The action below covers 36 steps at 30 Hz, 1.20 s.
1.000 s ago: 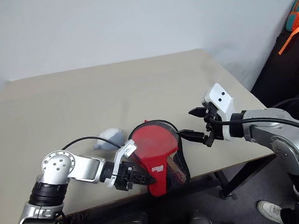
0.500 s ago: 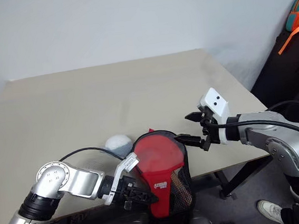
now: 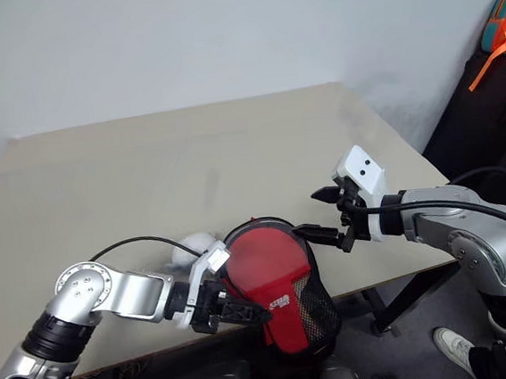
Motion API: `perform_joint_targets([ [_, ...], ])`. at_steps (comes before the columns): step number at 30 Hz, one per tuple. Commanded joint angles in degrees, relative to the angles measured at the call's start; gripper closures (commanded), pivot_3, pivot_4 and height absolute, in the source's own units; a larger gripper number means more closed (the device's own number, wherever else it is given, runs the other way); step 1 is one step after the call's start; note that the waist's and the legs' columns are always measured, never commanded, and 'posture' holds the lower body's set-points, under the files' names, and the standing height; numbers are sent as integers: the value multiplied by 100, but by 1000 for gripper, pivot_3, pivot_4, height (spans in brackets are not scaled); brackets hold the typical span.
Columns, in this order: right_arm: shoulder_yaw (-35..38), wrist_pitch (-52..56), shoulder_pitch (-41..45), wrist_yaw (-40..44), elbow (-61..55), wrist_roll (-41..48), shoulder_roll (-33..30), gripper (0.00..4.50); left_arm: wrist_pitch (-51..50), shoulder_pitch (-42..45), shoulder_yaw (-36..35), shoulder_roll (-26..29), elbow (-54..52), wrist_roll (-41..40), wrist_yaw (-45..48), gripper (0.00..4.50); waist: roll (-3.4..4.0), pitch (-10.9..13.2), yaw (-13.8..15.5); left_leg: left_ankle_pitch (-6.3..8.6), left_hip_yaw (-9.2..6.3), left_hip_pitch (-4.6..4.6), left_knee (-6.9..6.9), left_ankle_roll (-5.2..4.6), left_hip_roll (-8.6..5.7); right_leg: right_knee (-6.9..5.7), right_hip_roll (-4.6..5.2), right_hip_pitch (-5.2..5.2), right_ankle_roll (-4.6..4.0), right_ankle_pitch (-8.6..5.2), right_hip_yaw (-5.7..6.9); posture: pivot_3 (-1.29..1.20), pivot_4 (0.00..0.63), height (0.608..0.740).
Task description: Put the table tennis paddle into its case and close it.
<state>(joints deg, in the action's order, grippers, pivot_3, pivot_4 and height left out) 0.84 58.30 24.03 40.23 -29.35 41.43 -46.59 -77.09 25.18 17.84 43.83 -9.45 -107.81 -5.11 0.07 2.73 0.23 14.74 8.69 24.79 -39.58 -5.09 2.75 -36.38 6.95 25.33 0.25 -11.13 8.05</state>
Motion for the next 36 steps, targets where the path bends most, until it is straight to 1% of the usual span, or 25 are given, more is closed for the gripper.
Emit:
perform_joint_targets([
  [1, 61, -165, 127, 49, 54, -84, 0, 0, -222, 355, -480, 515, -265, -188, 786, 354, -2, 1, -1, 0, 0, 0, 1, 0, 0, 1, 0, 1, 0, 0, 0, 0, 0, 715],
  [4, 27, -233, 165, 86, 132, -134, 17, 0, -530, 603, -823, 857, -537, 416, 1841, 354, 0, 3, 1, 0, 7, 0, 6, 0, -4, 3, 2, 2, 0, 0, 0, 0, 0, 715],
  [5, 9, -253, 193, 91, 162, -157, 42, 0, -562, 718, -949, 967, -587, 757, 2358, 354, 0, 2, 0, 0, 10, 0, 10, 0, -5, 6, 2, 2, 1, 0, -2, 0, 0, 715],
  [7, -22, -285, 233, 88, 203, -196, 89, 0, -227, 871, -986, 1270, -842, 1822, 3549, 354, -2, 3, -3, -1, 21, -1, 27, 2, -7, 14, 1, 4, 1, 1, -4, 0, 0, 715],
  [9, -52, -321, 278, 80, 261, -228, 134, 0, 418, 1054, -793, 1476, -701, 2958, 4540, 354, 0, 2, -5, -7, 35, -3, 52, 12, -7, 25, -2, 8, 1, 2, -4, 0, 0, 715],
  [11, -90, -366, 329, 64, 328, -263, 185, 0, 1044, 1350, -621, 1360, -43, 3909, 4976, 354, 0, 2, 3, -21, 41, -9, 83, 35, -13, 44, -1, 10, -1, 3, -3, 0, 0, 715],
  [13, -137, -409, 392, 47, 409, -321, 262, 0, 1944, 1580, -479, 1147, 608, 4942, 5312, 354, 1, 2, 1, -33, 39, -10, 106, 56, -14, 56, -2, 14, -6, 6, -1, 0, 0, 715],
  [15, -189, -429, 451, 2, 454, -370, 359, 0, 2823, 1688, -486, 935, 1207, 5731, 5629, 354, 0, 2, -5, -34, 37, -13, 113, 57, -13, 60, -8, 14, -7, 6, -1, 0, 0, 715],
  [17, -224, -445, 478, -21, 491, -431, 436, 0, 3222, 1770, -596, 697, 1732, 6173, 5769, 354, -3, 3, -23, -34, 38, -10, 115, 55, -10, 60, -13, 13, -7, 7, -3, 0, 0, 715],
  [19, -251, -453, 476, -46, 505, -481, 500, 0, 3389, 1746, -752, 548, 2055, 6381, 5974, 354, -3, 3, -46, -34, 42, -8, 120, 54, -9, 63, -15, 14, -6, 7, -6, 0, 0, 715],
  [22, -263, -431, 455, -125, 507, -535, 611, 0, 3680, 1557, -918, 469, 2349, 6698, 6261, 954, -12, 8, -80, -36, 42, -7, 121, 51, -8, 64, -18, 14, -3, 6, -5, 0, 0, 715],
  [24, -275, -428, 425, -167, 503, -568, 661, 0, 3779, 1370, -1017, 486, 2408, 6800, 6486, 1552, -12, 8, -134, -37, 41, -7, 120, 48, -8, 62, -18, 13, -2, 7, -4, 0, 0, 715],
  [32, -384, -439, 250, -369, 517, -736, 887, 0, 3688, 485, -1583, 665, 2407, 6859, 7263, 4415, -17, 9, -154, -41, 28, -9, 91, 38, 2, 54, -13, 13, -12, 10, 1, 0, 0, 715],
  [36, -494, -481, 224, -432, 558, -894, 1011, 0, 3636, 334, -1761, 603, 2478, 6942, 7351, 4470, -17, 9, -139, -41, 18, -11, 85, 37, 4, 53, -10, 9, -16, 12, 7, 0, 0, 715],
])
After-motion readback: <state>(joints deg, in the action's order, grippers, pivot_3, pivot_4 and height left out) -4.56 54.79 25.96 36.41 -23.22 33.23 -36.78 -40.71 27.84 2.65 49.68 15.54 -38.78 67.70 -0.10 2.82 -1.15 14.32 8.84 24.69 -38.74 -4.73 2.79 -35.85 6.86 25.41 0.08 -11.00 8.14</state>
